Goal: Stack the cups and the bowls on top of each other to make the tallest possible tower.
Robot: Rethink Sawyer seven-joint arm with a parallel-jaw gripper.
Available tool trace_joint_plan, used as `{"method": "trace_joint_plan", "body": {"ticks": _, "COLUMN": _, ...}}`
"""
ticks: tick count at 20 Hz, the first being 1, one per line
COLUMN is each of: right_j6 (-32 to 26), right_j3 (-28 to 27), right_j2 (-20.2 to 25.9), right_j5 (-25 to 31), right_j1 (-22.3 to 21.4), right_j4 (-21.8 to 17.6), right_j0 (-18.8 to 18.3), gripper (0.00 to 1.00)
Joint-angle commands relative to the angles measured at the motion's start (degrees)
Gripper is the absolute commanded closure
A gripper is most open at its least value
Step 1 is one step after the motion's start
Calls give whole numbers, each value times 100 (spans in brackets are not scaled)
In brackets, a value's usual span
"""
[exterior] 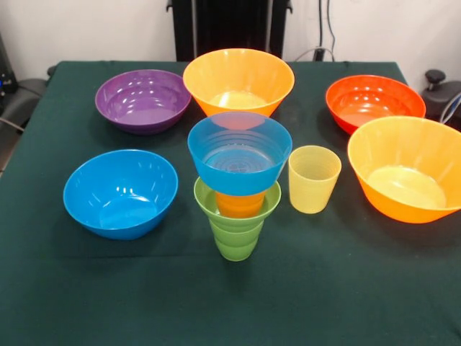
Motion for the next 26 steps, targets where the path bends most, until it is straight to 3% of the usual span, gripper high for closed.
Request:
{"method": "trace_joint_plan", "body": {"ticks": 1, "right_j6": -1397, "right_j3": 675, "right_j2": 1189, "right_j5": -254, "right_j1": 655, "right_j4": -999, "right_j0": -95, "gripper": 0}}
{"method": "trace_joint_plan", "body": {"ticks": 12, "right_j6": -741, "right_j3": 586, "right_j2": 1349, "right_j5": -603, "right_j1": 1125, "right_j4": -1827, "right_j0": -99, "gripper": 0}}
{"method": "trace_joint_plan", "body": {"ticks": 26, "right_j6": -213, "right_j3": 649, "right_j2": 1307, "right_j5": -1241, "right_j1": 1612, "right_j4": -2356, "right_j0": -13, "gripper": 0}}
